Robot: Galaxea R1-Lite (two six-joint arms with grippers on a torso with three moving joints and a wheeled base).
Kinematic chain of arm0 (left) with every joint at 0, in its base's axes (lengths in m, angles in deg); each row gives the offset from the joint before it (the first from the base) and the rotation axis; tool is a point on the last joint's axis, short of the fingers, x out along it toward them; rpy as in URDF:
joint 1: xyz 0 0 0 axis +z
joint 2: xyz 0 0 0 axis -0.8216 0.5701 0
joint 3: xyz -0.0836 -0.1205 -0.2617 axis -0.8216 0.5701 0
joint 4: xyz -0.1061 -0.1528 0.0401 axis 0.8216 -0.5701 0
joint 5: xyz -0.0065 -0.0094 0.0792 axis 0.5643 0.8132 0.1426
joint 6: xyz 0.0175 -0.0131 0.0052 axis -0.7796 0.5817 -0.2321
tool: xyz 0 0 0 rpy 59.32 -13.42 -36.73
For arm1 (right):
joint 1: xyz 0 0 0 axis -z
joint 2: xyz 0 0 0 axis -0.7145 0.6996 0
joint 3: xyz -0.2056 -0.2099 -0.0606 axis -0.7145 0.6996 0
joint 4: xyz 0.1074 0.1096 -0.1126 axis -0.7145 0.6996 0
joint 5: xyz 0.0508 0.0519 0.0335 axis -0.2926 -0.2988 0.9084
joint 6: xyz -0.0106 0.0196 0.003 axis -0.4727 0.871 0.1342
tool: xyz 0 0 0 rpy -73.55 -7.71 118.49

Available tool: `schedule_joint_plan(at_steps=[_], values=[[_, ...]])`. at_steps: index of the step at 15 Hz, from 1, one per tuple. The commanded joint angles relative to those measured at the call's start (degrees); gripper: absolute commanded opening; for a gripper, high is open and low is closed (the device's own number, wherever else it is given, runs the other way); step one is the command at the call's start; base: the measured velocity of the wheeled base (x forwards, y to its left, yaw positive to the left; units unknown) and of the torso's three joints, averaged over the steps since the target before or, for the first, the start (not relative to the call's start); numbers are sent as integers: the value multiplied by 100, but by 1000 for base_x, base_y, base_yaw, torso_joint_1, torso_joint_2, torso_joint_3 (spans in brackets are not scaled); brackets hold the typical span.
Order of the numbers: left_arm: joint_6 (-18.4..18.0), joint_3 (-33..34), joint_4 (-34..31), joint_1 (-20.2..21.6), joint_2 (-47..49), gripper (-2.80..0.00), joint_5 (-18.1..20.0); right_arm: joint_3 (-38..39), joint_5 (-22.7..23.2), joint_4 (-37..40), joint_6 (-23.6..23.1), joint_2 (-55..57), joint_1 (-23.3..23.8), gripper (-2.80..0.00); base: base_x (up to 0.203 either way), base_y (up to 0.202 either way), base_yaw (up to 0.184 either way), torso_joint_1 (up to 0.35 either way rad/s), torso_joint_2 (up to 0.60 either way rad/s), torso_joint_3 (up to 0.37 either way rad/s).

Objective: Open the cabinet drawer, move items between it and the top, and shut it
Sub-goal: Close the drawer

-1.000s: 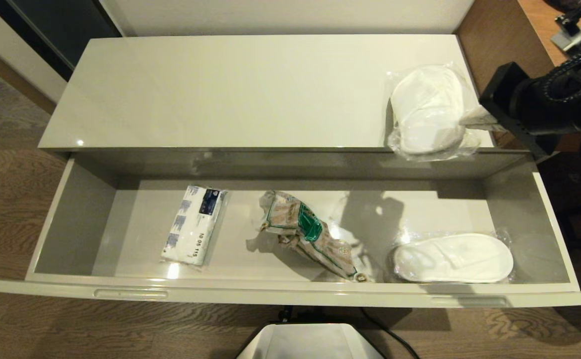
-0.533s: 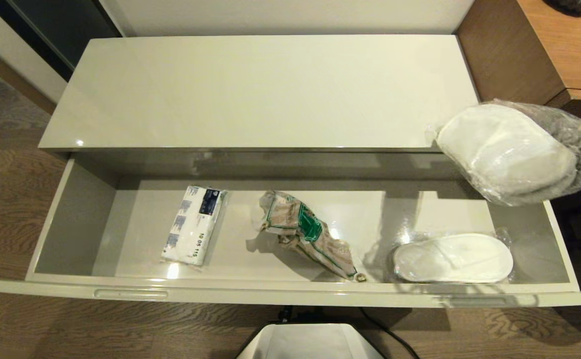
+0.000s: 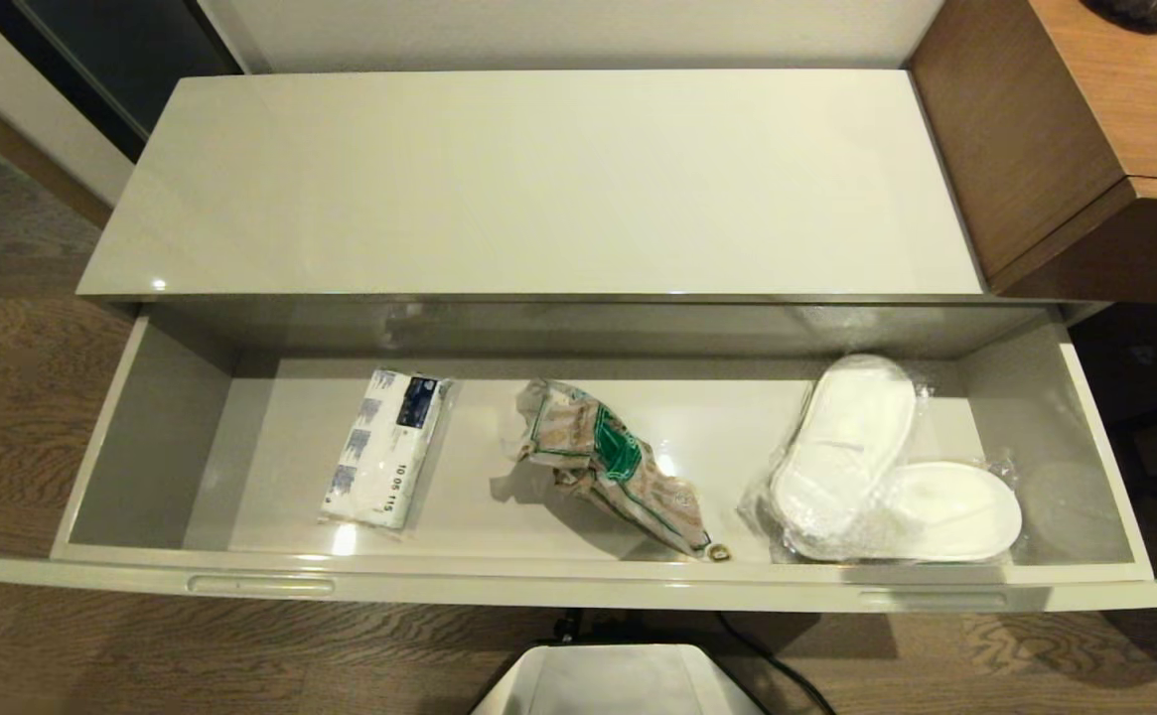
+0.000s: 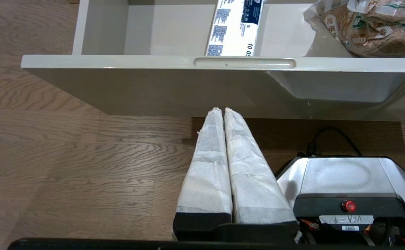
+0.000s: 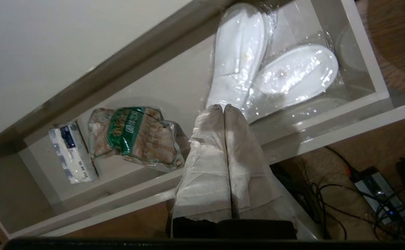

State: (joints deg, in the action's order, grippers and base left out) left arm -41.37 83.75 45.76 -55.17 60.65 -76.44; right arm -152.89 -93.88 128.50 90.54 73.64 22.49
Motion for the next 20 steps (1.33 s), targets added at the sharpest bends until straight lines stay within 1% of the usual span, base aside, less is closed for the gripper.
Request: schedule_joint_plan(at_steps=[1, 4, 7, 8, 10, 11, 13, 14, 15, 17, 18, 19, 20], values=[[-3, 0, 0, 1, 7, -280, 0, 362, -7, -47, 28, -119, 0, -280, 0, 0, 0, 0, 0, 0], [-3, 0, 0, 1, 7, -280, 0, 536, 41, -56, 56, -73, 0, -280, 0, 0, 0, 0, 0, 0], [-3, 0, 0, 1, 7, -280, 0, 980, 138, -166, 28, -177, -16, -280, 0, 0, 0, 0, 0, 0], [-3, 0, 0, 1, 7, -280, 0, 1215, 266, -143, -33, -269, -47, -280, 0, 0, 0, 0, 0, 0], [-3, 0, 0, 1, 7, -280, 0, 1656, 756, -124, -210, -582, -70, -280, 0, 0, 0, 0, 0, 0], [-3, 0, 0, 1, -1, -280, 0, 1768, 907, -54, -249, -705, -81, -280, 0, 0, 0, 0, 0, 0], [-3, 0, 0, 1, 7, -280, 0, 1674, 941, 419, -267, -842, -256, -280, 0, 0, 0, 0, 0, 0], [-3, 0, 0, 1, 7, -280, 0, 1413, 947, 833, -268, -987, -355, -280, 0, 0, 0, 0, 0, 0], [-3, 0, 0, 1, 7, -280, 0, 1184, 985, 1449, -251, -1179, -403, -280, 0, 0, 0, 0, 0, 0], [-3, 0, 0, 1, 7, -280, 0, 899, 1095, 2350, -155, -1533, -378, -280, 0, 0, 0, 0, 0, 0], [-3, 0, 0, 10, 7, -280, 0, 616, 1107, 2776, -124, -1676, -229, -280, 0, 0, 0, 0, 0, 0], [-3, 0, 0, 2, 7, -280, 0, 281, 1116, 3300, -109, -1836, 22, -280, 0, 0, 0, 0, 0, 0], [-3, 0, 0, 3, 7, -280, 0, -66, 1147, 3761, -129, -2031, 388, -280, 0, 0, 0, 0, 0, 0]])
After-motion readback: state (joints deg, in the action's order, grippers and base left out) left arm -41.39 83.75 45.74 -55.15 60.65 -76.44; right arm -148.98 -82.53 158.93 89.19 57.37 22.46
